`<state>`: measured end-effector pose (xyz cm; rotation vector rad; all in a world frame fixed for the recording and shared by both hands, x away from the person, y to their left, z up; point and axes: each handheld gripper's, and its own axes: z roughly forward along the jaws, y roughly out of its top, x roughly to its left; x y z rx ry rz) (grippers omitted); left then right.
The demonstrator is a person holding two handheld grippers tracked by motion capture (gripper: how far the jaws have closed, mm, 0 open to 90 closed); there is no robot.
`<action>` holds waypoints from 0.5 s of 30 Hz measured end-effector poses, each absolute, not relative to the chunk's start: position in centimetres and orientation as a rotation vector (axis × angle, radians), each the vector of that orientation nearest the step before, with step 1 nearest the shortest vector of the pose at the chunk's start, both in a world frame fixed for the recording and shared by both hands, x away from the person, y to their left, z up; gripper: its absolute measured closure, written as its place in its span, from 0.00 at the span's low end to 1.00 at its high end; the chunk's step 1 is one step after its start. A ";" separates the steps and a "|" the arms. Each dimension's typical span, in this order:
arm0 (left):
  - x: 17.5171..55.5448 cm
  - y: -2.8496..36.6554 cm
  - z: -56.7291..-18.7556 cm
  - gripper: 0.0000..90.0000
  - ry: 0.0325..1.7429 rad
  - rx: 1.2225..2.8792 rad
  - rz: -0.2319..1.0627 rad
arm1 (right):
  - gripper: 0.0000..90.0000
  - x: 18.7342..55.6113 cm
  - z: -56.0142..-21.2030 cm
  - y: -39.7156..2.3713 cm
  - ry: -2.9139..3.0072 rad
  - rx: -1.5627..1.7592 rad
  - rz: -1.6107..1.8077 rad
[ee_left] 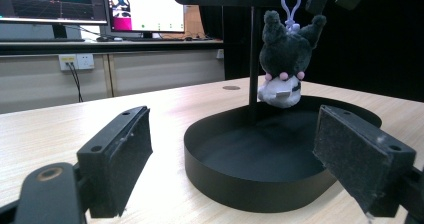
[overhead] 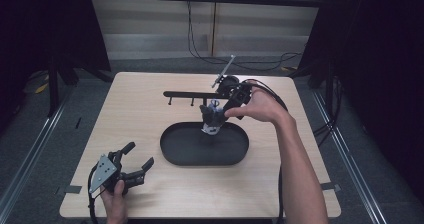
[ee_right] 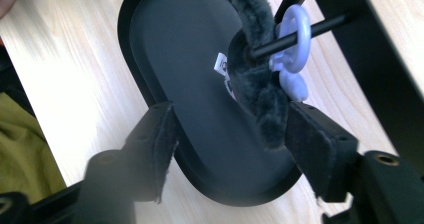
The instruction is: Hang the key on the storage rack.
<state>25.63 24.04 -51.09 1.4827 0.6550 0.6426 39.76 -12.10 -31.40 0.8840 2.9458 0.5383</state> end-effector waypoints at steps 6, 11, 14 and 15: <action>25.6 24.0 -51.1 0.17 0.655 1.482 0.642 | 0.36 38.3 -31.9 -12.4 2.884 0.909 0.625; 25.6 24.1 -51.1 0.17 0.655 1.485 0.642 | 0.34 37.2 -32.7 -12.6 2.825 0.935 0.691; 25.6 24.0 -51.1 0.17 0.656 1.483 0.641 | 0.32 36.5 -33.2 -12.9 2.786 0.948 0.757; 25.6 24.0 -51.1 0.17 0.656 1.484 0.641 | 0.30 36.2 -33.4 -13.0 2.759 0.958 0.782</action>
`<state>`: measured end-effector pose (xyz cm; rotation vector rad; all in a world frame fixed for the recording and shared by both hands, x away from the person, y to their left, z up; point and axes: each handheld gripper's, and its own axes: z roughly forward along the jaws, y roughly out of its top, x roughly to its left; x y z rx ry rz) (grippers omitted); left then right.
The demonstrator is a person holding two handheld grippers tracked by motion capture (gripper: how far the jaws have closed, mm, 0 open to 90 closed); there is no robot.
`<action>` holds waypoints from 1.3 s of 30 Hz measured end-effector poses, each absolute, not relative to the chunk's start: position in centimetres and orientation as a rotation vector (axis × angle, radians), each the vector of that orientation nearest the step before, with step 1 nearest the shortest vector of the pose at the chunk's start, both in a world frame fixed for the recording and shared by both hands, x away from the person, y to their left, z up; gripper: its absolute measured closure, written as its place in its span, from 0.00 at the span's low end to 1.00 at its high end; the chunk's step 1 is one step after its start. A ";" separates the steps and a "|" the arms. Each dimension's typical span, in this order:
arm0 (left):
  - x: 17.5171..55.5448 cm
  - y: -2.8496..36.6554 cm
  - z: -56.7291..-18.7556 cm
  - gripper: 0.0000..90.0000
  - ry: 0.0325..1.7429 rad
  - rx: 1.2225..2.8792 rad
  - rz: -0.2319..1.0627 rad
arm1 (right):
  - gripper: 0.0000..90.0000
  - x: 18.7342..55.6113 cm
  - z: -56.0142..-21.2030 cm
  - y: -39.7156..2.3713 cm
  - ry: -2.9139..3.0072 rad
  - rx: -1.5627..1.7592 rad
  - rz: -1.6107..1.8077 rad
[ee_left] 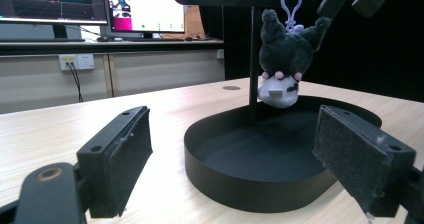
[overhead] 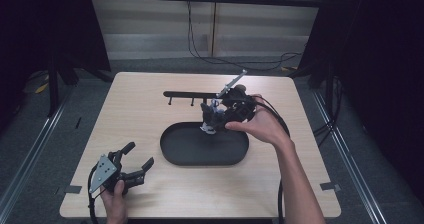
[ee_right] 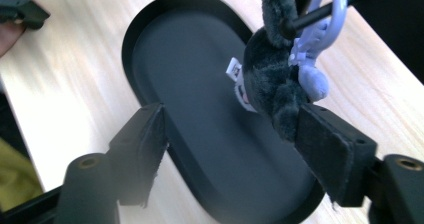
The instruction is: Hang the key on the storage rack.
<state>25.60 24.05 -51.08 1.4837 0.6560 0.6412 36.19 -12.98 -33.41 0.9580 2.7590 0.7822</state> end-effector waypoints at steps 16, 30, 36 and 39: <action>25.6 24.0 -51.1 0.17 0.656 1.484 0.642 | 0.24 31.5 -36.9 -15.9 2.430 1.072 1.117; 25.6 24.0 -51.1 0.17 0.658 1.477 0.638 | 0.15 27.3 -42.7 -17.9 2.060 1.184 1.285; 25.6 24.0 -51.1 0.17 0.656 1.484 0.641 | 0.16 25.3 -46.2 -18.6 1.816 1.212 1.285; 25.6 24.0 -51.1 0.17 0.655 1.483 0.640 | 0.16 24.6 -47.7 -18.9 1.715 1.230 1.294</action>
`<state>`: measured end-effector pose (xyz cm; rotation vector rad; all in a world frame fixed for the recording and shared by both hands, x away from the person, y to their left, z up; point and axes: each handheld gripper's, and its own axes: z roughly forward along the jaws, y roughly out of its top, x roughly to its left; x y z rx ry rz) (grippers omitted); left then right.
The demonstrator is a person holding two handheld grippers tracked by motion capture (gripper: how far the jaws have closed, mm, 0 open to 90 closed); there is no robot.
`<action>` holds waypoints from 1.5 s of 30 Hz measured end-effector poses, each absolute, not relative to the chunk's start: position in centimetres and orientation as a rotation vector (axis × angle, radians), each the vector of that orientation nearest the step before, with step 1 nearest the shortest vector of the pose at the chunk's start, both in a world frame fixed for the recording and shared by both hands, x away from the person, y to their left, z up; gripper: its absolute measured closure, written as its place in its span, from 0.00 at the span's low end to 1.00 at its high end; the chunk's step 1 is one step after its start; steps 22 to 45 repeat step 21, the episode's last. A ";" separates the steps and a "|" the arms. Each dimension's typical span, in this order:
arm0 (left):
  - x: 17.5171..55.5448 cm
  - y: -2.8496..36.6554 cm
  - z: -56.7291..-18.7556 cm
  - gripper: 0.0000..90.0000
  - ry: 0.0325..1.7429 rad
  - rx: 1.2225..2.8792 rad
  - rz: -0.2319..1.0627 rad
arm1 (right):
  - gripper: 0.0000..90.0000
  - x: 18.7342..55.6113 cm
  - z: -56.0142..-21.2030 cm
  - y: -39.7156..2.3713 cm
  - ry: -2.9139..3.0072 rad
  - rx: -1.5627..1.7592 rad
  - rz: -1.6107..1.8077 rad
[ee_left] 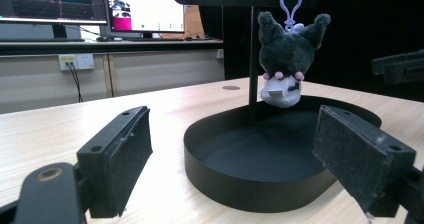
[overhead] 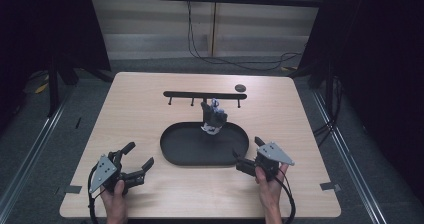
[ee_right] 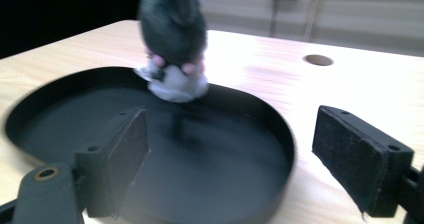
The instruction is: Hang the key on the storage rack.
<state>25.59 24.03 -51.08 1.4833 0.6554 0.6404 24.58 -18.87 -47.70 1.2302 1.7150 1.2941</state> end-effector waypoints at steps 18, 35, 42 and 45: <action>25.6 24.0 -51.1 0.17 0.656 1.484 0.640 | 0.15 22.0 -51.0 -19.6 1.417 1.138 1.383; 25.6 24.0 -51.1 0.17 0.659 1.477 0.638 | 0.15 21.5 -51.2 -19.5 1.377 1.094 1.405; 25.6 24.0 -51.1 0.17 0.659 1.477 0.638 | 0.15 21.5 -51.2 -19.5 1.377 1.094 1.405; 25.6 24.0 -51.1 0.17 0.659 1.477 0.638 | 0.15 21.5 -51.2 -19.5 1.377 1.094 1.405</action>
